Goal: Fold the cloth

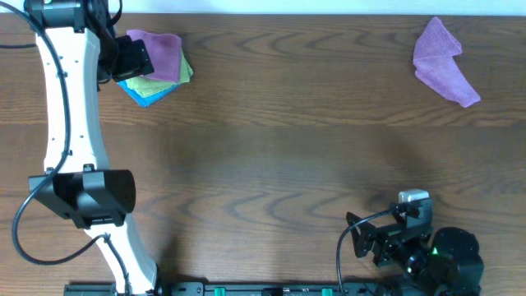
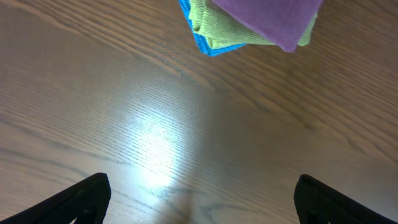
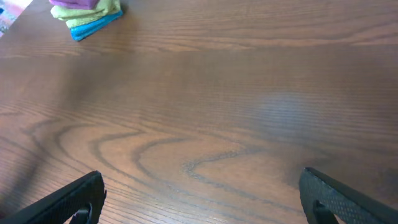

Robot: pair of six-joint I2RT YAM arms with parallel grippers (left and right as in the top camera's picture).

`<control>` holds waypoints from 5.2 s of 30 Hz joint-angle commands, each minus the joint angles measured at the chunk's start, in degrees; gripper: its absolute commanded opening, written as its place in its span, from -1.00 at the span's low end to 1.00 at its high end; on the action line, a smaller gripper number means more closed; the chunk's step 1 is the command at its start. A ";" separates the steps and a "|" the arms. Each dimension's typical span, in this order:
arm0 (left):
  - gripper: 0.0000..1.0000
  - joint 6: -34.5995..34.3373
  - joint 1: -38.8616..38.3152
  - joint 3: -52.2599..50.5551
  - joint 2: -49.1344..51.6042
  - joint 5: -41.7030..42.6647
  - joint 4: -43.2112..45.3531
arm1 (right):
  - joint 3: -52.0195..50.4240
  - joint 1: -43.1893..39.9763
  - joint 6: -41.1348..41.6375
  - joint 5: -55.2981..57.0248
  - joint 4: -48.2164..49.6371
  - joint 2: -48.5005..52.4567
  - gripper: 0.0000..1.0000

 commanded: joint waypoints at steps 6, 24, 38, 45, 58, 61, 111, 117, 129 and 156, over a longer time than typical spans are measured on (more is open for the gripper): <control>0.91 0.90 -2.62 0.98 -6.88 0.35 2.36 | -0.26 -0.59 0.63 -0.22 0.07 -0.31 0.98; 0.91 3.21 -2.82 -0.55 -12.28 0.02 3.15 | -0.26 -0.59 0.63 -0.24 0.07 -0.31 0.98; 0.91 3.26 -2.95 -53.44 -40.76 3.85 43.06 | -0.26 -0.59 0.63 -0.22 0.07 -0.31 0.99; 0.91 3.26 -2.91 -77.05 -57.90 3.63 56.35 | -0.26 -0.59 0.63 -0.22 0.07 -0.31 0.98; 0.91 9.42 -2.89 -105.20 -87.19 2.34 62.42 | -0.26 -0.59 0.63 -0.22 0.07 -0.31 0.98; 0.91 12.11 -2.89 -109.02 -92.19 2.32 62.42 | -0.26 -0.59 0.63 -0.22 0.07 -0.31 0.98; 0.91 21.16 -2.91 -123.23 -118.71 1.09 41.86 | -0.26 -0.59 0.63 -0.22 0.07 -0.31 0.98; 0.91 21.18 -2.91 -123.23 -118.68 1.07 41.18 | -0.26 -0.59 0.63 -0.24 0.07 -0.31 0.98; 0.91 21.18 -2.91 -123.23 -118.68 1.07 41.18 | -0.26 -0.59 0.59 -0.20 -0.20 -0.31 0.98; 0.91 21.18 -2.91 -123.23 -118.68 1.07 41.18 | -14.23 -7.41 -13.94 8.61 11.72 -6.54 0.99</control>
